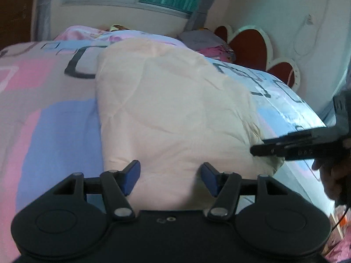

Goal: Fold large clothes

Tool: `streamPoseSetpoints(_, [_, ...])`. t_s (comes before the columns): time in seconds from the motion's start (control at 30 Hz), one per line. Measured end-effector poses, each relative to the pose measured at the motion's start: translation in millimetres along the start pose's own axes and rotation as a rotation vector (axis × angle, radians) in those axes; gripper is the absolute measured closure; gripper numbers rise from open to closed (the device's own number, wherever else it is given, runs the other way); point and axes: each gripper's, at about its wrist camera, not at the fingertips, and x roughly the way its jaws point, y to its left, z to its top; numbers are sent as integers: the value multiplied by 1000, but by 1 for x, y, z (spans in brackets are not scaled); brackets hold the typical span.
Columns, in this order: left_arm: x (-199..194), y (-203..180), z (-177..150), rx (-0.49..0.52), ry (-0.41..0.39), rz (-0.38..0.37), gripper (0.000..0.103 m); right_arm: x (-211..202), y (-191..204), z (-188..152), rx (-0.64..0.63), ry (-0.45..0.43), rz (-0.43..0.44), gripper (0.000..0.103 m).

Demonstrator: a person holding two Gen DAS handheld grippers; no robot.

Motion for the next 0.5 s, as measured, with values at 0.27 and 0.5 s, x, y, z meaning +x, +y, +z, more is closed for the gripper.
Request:
streamPoseSetpoints(0.27, [-30, -16, -30, -32, 23, 113, 44, -65, -3, -27, 4, -89, -11, 69])
streamPoseSetpoints(0.5, [-77, -69, -62, -51, -52, 172, 44, -127, 3, -76, 33, -143, 4, 69])
